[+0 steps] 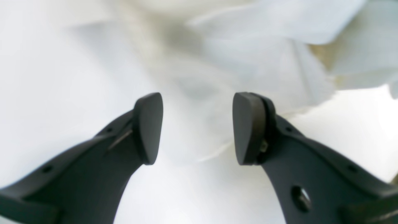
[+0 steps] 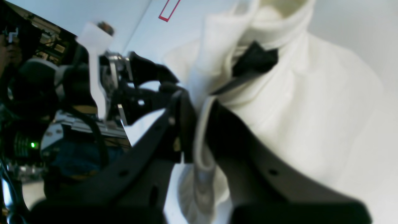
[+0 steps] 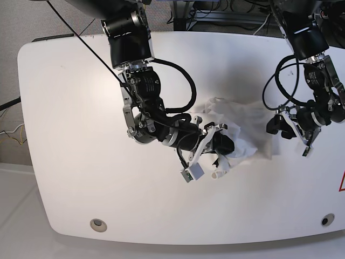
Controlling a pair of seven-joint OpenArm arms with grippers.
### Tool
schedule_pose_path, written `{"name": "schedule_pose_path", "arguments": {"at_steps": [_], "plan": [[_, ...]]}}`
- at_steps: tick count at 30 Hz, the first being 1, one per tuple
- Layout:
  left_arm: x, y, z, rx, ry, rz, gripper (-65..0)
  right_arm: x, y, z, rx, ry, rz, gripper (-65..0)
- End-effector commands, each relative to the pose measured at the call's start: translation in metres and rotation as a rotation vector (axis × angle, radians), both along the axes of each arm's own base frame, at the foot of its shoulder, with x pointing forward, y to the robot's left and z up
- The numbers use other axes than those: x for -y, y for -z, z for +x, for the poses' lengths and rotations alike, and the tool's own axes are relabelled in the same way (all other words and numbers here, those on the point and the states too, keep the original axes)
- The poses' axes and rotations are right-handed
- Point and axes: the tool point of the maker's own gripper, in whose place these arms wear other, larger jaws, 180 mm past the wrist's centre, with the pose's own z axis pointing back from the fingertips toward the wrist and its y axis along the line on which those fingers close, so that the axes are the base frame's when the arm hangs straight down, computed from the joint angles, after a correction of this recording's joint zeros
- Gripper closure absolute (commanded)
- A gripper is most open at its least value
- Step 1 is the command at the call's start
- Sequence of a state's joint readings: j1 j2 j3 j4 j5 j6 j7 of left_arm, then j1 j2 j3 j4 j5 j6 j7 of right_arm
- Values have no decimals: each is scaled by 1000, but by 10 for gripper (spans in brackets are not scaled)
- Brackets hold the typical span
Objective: Fold the T-shirt properly
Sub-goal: 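Lower the left gripper onto the bundle edge and grasp it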
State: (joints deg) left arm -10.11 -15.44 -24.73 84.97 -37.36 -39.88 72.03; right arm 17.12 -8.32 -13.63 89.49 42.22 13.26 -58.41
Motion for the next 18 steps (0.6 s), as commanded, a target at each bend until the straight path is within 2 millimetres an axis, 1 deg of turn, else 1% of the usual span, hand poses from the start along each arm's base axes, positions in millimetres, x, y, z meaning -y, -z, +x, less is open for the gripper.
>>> {"name": "schedule_pose_path", "arguments": {"at_steps": [1, 8, 14, 16, 18], "plan": [[-4, -19, 10, 63, 4, 7, -341, -14, -27, 2, 68, -29, 48, 0], [-9, -20, 10, 63, 2, 19, -341, -31, -33, -7, 102, -93, 28, 0], [-14, -22, 10, 63, -1, 31, -341, -32, -37, -4, 118, -84, 41, 0], [-15, -22, 9, 62, -1, 31, -341, -33, -33, -3, 107, -83, 36, 0], [-15, -22, 9, 62, -1, 31, -341, -33, -27, -2, 89, -84, 28, -25]]}}
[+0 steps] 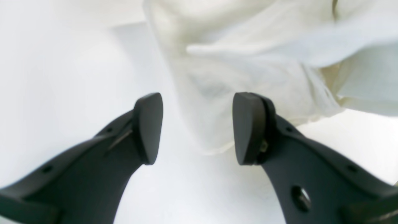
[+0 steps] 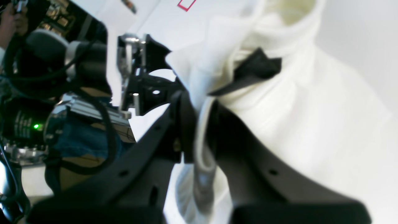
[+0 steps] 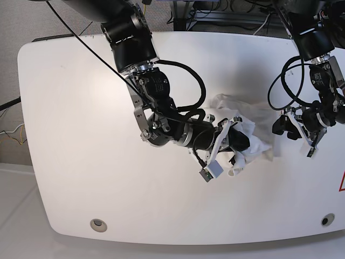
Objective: Fold the T-shirt properly
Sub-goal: 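Lower the left gripper onto the bundle edge and grasp it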
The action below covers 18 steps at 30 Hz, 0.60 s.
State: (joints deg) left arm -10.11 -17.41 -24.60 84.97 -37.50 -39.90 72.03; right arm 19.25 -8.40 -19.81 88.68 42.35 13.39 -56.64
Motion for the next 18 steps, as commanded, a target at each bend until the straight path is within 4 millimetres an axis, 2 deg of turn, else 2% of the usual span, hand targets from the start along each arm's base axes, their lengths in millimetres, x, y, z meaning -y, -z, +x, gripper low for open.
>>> {"name": "schedule_pose_path", "arguments": {"at_steps": [1, 4, 8, 11, 15, 18], "plan": [[-2, -18, 10, 62, 3, -1, -341, -5, -14, 10, 24, 1, 38, -59], [-2, -18, 10, 62, 3, -1, -341, -6, -9, 11, 10, 1, 30, -180], [-2, -17, 9, 60, 3, -1, -341, -5, -11, 14, 15, 14, 43, -388], [-2, -17, 9, 60, 3, -3, -341, -5, -11, 14, 17, 17, 46, -505], [-2, -17, 9, 60, 3, -3, -341, -5, -11, 15, 18, 19, 45, -586], [-1, -17, 10, 62, 3, -5, -341, -5, -11, 15, 16, 19, 44, -590]]}}
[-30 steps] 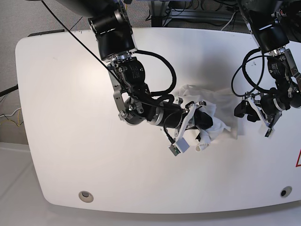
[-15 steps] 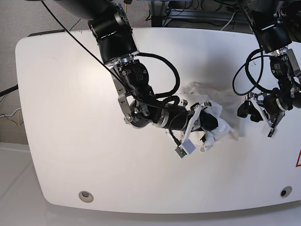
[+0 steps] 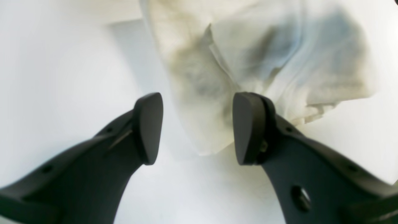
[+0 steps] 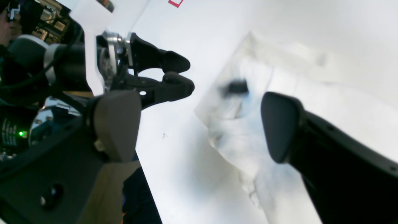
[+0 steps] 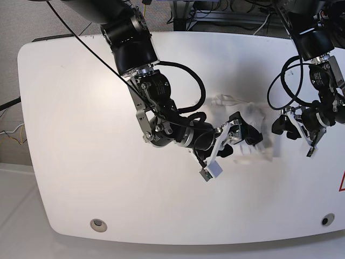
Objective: Fold the T-shirt properly
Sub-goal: 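Lower the left gripper onto the bundle edge and grasp it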
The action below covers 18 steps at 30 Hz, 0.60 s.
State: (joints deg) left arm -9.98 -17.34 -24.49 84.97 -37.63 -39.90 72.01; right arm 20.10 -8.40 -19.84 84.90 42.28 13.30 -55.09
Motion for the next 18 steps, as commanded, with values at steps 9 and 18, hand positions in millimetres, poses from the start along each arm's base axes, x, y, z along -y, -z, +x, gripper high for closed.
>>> {"name": "schedule_pose_path", "arguments": {"at_steps": [9, 18], "plan": [[-2, -17, 10, 61, 0, -3, -341, -4, -24, 9, 49, 8, 53, -590], [4, -15, 11, 59, 8, -15, -341, 2, -18, 13, 16, 40, 39, -573]]}}
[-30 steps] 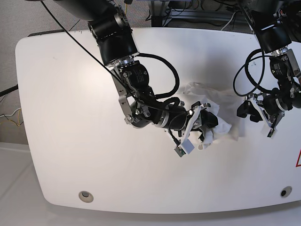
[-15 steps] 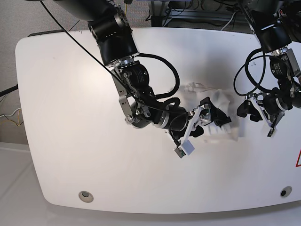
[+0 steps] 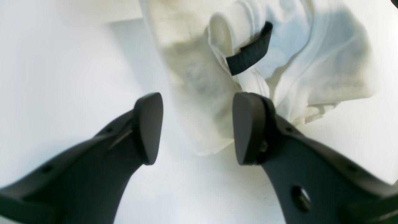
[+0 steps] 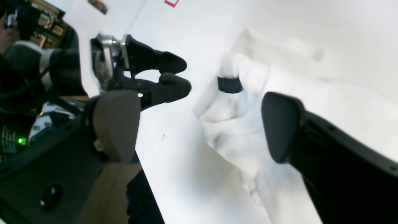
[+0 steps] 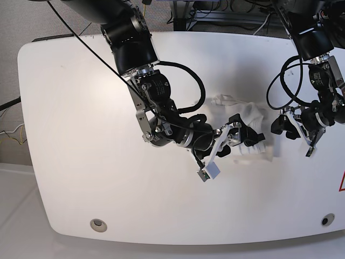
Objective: Fold the T-shirt properly
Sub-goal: 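Lower the left gripper onto the bundle edge and grasp it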
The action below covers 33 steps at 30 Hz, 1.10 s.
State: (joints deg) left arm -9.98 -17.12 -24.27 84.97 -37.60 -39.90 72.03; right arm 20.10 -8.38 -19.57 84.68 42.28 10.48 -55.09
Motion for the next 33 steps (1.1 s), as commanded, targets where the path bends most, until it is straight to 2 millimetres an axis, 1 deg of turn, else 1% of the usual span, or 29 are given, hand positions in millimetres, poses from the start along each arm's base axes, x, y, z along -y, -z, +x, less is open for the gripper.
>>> {"name": "schedule_pose_path", "arguments": {"at_steps": [1, 3, 6, 7, 8, 9, 11, 12, 13, 15, 16, 18, 21, 25, 28, 29, 30, 33], "plan": [[5, -16, 11, 61, 6, -19, -341, -2, -23, 9, 58, 4, 42, -562], [12, -14, 12, 63, 10, -36, -341, 0, -22, 10, 59, 5, 39, -513], [19, -13, 13, 66, 16, -51, -341, 0, -23, 10, 60, 4, 38, -396], [23, -13, 14, 66, 23, -53, -341, -1, -23, 10, 62, 2, 38, -322], [25, -14, 15, 66, 31, -51, -341, -1, -23, 11, 63, 4, 36, -271], [29, -16, 18, 72, 43, -52, -341, -1, -26, 12, 69, 3, 36, -197], [33, -19, 21, 80, 58, -49, -341, -1, -28, 14, 73, 2, 33, -84], [37, -20, 23, 84, 65, -54, -341, -1, -29, 15, 76, 2, 33, -11], [40, -21, 24, 87, 68, -61, -341, -1, -29, 15, 77, 1, 33, 0], [46, -22, 26, 93, 71, -74, -340, -1, -30, 15, 80, 0, 32, 0], [50, -22, 27, 93, 74, -82, -339, -1, -30, 15, 80, 0, 32, -29], [56, -25, 30, 105, 78, -96, -339, -1, -30, 15, 80, 0, 32, -52], [64, -29, 34, 118, 85, -118, -337, -1, -30, 15, 78, 0, 31, -43], [75, -42, 35, 162, 107, -169, -326, -1, -30, 15, 78, 0, 31, -31], [88, -55, 35, 201, 144, -221, -265, -1, -24, 16, 65, 0, 24, -31], [96, -59, 34, 211, 167, -244, -227, -1, -23, 18, 61, 0, 19, -31], [100, -61, 34, 206, 166, -269, -199, -1, -22, 19, 58, 0, 16, -31], [113, -67, 33, 180, 155, -360, -78, -1, -16, 24, 40, 1, 2, -30]]}}
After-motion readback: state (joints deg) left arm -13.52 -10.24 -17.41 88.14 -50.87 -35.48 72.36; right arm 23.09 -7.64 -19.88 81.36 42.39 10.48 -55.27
